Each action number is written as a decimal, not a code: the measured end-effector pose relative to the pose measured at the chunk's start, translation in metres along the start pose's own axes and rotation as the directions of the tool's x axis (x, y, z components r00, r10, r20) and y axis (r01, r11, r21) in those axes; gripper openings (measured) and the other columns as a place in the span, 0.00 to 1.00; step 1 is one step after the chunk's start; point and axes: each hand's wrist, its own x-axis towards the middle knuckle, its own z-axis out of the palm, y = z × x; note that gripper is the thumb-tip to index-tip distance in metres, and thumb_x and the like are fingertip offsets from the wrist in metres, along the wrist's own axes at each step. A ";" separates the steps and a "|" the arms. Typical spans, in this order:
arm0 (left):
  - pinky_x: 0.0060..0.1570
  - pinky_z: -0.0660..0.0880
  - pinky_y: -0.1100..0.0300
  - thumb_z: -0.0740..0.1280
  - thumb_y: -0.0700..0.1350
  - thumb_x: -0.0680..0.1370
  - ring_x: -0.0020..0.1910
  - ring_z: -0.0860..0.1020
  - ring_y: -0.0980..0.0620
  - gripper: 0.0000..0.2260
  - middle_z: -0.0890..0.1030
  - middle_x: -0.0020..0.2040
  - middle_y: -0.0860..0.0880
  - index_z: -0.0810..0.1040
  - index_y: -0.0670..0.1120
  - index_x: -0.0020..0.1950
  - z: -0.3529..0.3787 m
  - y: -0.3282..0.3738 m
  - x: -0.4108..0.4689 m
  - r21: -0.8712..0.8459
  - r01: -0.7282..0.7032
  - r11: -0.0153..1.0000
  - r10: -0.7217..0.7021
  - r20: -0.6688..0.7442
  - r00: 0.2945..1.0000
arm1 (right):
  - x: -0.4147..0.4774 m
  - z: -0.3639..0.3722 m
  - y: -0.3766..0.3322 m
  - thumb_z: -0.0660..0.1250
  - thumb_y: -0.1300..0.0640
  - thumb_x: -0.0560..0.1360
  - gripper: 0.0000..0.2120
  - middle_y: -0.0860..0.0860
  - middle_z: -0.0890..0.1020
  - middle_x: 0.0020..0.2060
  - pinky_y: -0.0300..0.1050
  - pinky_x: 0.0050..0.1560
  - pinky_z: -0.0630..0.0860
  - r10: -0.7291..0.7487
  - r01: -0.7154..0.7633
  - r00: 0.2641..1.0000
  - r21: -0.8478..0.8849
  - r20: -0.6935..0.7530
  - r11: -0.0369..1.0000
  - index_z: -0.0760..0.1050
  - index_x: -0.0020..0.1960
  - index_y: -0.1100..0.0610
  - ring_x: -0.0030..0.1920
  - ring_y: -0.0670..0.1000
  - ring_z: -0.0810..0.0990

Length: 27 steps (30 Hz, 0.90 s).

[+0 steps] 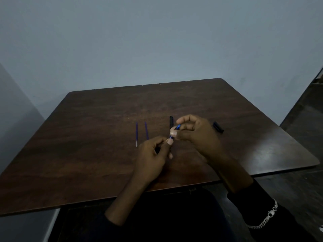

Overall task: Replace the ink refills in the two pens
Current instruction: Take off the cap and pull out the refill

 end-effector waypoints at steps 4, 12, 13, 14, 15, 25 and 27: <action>0.35 0.71 0.68 0.66 0.48 0.85 0.31 0.78 0.60 0.14 0.85 0.34 0.53 0.84 0.45 0.42 0.001 -0.001 -0.002 -0.009 0.008 1.000 -0.007 0.016 1.000 | 0.005 -0.010 -0.004 0.72 0.71 0.74 0.16 0.57 0.89 0.49 0.45 0.51 0.84 -0.025 0.018 0.999 0.198 0.033 0.980 0.76 0.58 0.59 0.52 0.56 0.88; 0.39 0.74 0.61 0.66 0.48 0.85 0.33 0.80 0.54 0.13 0.84 0.34 0.50 0.86 0.45 0.46 0.008 -0.003 -0.002 -0.094 0.038 0.995 -0.036 0.024 0.999 | 0.014 -0.037 -0.016 0.69 0.72 0.74 0.15 0.57 0.89 0.51 0.41 0.46 0.84 -0.018 0.026 0.999 0.309 -0.029 0.951 0.75 0.58 0.59 0.51 0.56 0.89; 0.39 0.74 0.62 0.66 0.47 0.85 0.33 0.80 0.55 0.12 0.84 0.34 0.49 0.86 0.46 0.47 0.010 -0.002 -0.002 -0.106 0.034 0.994 -0.032 0.023 0.999 | 0.014 -0.038 -0.017 0.69 0.72 0.75 0.14 0.57 0.89 0.51 0.41 0.46 0.84 -0.012 0.023 0.999 0.307 -0.037 0.951 0.75 0.57 0.60 0.51 0.56 0.89; 0.38 0.74 0.61 0.66 0.46 0.85 0.33 0.80 0.53 0.11 0.84 0.33 0.48 0.86 0.47 0.49 0.012 -0.001 -0.002 -0.120 0.033 0.992 -0.031 0.020 0.999 | 0.014 -0.040 -0.016 0.69 0.72 0.75 0.14 0.57 0.89 0.51 0.41 0.47 0.84 -0.009 0.022 0.999 0.306 -0.044 0.952 0.75 0.57 0.60 0.51 0.56 0.89; 0.38 0.74 0.60 0.66 0.46 0.85 0.33 0.80 0.51 0.09 0.84 0.33 0.47 0.86 0.49 0.51 0.013 0.000 -0.001 -0.134 0.036 0.990 -0.034 0.018 0.999 | 0.014 -0.041 -0.016 0.68 0.72 0.75 0.13 0.58 0.89 0.51 0.42 0.47 0.84 -0.010 0.026 0.999 0.309 -0.053 0.951 0.75 0.57 0.60 0.51 0.56 0.89; 0.30 0.66 0.60 0.64 0.50 0.83 0.26 0.70 0.54 0.09 0.81 0.29 0.43 0.82 0.51 0.48 0.019 -0.002 0.005 -0.242 0.064 0.968 -0.060 0.025 0.998 | 0.022 -0.098 -0.022 0.70 0.72 0.76 0.12 0.55 0.89 0.47 0.42 0.47 0.85 0.034 0.001 0.967 0.136 -0.251 0.991 0.79 0.55 0.59 0.50 0.55 0.89; 0.29 0.64 0.60 0.64 0.52 0.82 0.26 0.69 0.52 0.09 0.80 0.29 0.43 0.82 0.52 0.47 0.020 -0.003 0.007 -0.269 0.078 0.960 -0.077 0.017 0.997 | 0.025 -0.116 -0.019 0.73 0.70 0.74 0.12 0.55 0.89 0.44 0.44 0.48 0.85 0.038 -0.059 0.950 -0.056 -0.310 0.997 0.81 0.53 0.57 0.48 0.55 0.89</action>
